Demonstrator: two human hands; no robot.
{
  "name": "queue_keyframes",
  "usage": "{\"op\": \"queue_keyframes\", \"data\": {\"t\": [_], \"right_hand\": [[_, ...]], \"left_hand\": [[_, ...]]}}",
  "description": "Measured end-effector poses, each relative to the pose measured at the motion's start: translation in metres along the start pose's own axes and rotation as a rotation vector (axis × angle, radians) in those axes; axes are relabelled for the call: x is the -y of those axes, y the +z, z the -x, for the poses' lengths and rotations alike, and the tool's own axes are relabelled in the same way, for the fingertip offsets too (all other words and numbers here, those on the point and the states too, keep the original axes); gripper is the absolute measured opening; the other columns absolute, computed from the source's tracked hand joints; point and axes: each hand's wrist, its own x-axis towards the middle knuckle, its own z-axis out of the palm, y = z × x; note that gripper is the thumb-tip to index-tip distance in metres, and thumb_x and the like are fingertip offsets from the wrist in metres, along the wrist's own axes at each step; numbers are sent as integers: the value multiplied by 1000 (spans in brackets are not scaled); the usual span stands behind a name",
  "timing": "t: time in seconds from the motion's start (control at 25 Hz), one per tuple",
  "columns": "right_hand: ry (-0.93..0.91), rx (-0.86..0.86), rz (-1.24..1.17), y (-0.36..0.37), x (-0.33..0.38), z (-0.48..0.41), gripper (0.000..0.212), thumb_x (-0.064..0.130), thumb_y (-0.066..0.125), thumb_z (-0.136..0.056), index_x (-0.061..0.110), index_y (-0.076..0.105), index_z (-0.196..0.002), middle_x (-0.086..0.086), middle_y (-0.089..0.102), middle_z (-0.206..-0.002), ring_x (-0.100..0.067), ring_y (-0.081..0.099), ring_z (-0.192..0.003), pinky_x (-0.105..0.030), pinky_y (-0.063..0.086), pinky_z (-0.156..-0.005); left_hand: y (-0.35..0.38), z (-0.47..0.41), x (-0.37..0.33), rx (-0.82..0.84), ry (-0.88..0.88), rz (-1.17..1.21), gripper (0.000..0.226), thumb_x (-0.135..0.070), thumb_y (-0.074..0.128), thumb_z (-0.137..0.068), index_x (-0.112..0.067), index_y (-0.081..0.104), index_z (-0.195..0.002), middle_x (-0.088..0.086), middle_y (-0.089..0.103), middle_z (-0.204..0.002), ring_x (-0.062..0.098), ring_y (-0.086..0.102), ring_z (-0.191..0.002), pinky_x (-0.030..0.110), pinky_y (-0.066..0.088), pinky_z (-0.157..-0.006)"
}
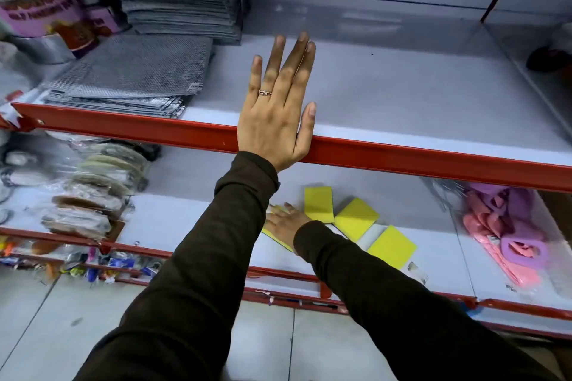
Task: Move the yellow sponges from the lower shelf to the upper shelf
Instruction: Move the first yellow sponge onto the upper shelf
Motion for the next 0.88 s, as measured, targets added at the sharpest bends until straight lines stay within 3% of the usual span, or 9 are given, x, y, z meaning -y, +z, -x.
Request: {"op": "queue_keyframes", "data": {"t": [0.08, 0.16, 0.28, 0.52, 0.64, 0.76, 0.88], "right_hand": [[23, -35, -5, -5, -2, 5, 87, 10, 65, -86, 9, 14, -156, -15, 21, -163, -30, 14, -154, -51, 10, -125], [50, -93, -95, -11, -3, 21, 102, 32, 81, -69, 10, 24, -151, -16, 36, -153, -32, 35, -143, -51, 20, -122], [151, -169, -265, -27, -5, 62, 106, 52, 80, -59, 14, 33, -147, -13, 48, -140, -33, 51, -125, -49, 34, -109], [293, -253, -539, -98, -17, 182, 100, 57, 79, -55, 22, 40, -140, -4, 50, -126, -27, 52, -118, -42, 47, -97], [333, -337, -559, -147, -33, 228, 101, 63, 74, -52, 23, 41, -139, -2, 49, -124, -24, 51, -118, -43, 51, -95], [449, -538, -485, -184, -68, 231, 108, 63, 66, -46, 20, 38, -142, -8, 49, -129, -30, 48, -124, -46, 49, -100], [495, -541, -487, -199, -111, 194, 106, 52, 73, -54, 14, 35, -145, -12, 49, -135, -34, 46, -128, -44, 48, -100]], "left_hand": [[-2, -1, -1, 2, -6, 6, 68, -34, 36, -98, -5, 24, -159, 14, 29, -167, 37, 21, -156, 47, 2, -129], [-2, 0, -3, 3, -2, -19, 69, -34, 36, -98, -5, 24, -159, 14, 28, -167, 36, 20, -156, 46, 1, -129], [-3, 0, -3, 24, -13, -19, 69, -35, 34, -98, -5, 22, -160, 14, 25, -168, 36, 18, -157, 44, -2, -129], [-4, 0, -5, 23, -33, -29, 70, -36, 28, -99, -6, 18, -161, 14, 21, -170, 34, 15, -158, 44, -2, -129], [-2, 1, -3, 9, -38, -25, 69, -36, 26, -100, -6, 17, -161, 14, 20, -170, 33, 14, -158, 42, -3, -130], [-4, 1, -4, 9, -39, -25, 68, -35, 25, -100, -6, 16, -161, 13, 19, -170, 32, 13, -159, 43, -1, -130], [-4, 0, -4, 7, -46, -27, 69, -34, 28, -99, -6, 16, -161, 14, 19, -170, 31, 13, -159, 43, 0, -130]]}}
